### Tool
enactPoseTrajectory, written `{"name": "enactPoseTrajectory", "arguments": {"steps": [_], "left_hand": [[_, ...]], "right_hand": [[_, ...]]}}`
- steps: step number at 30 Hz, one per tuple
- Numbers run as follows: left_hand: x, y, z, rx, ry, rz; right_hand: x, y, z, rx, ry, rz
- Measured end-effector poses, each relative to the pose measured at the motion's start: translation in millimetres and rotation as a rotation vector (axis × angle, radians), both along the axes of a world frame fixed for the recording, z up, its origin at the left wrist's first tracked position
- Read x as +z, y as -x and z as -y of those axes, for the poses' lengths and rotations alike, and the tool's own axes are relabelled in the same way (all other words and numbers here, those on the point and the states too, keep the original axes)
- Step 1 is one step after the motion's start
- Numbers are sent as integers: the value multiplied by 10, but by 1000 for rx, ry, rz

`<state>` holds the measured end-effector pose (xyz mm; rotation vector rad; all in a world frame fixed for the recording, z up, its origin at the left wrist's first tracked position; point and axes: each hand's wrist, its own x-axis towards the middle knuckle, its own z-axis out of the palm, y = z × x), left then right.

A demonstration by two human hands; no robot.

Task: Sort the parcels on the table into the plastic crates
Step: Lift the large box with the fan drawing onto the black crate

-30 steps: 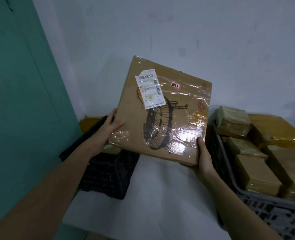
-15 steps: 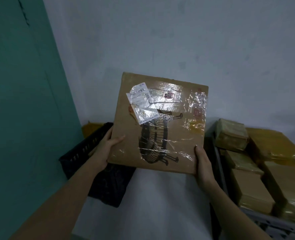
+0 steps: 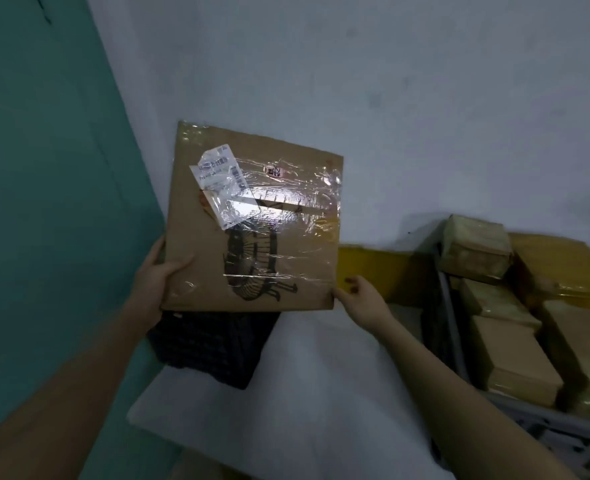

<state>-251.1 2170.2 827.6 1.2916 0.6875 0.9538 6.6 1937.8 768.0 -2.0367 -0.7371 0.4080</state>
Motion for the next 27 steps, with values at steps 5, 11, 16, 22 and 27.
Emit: {"name": "enactPoseTrajectory", "arguments": {"steps": [5,11,16,22,27], "left_hand": [[134,238,-644,31,-35,-61],[246,438,-1538,30,-39,-86],[255,683,-2414,-49,5,-202],[53,706,-3038,-222,221,-506],[-81,394,-3205,-314,333,-808]], "right_hand": [[-192,247,-436,44,236,26],[-411,656,-1222,-10,213,-67],[-530,1070,-1980,-44,62,-259],[-882,1307,-2736,-248,91,-394],[-970,1360,-2833,-424,40,-318]]}}
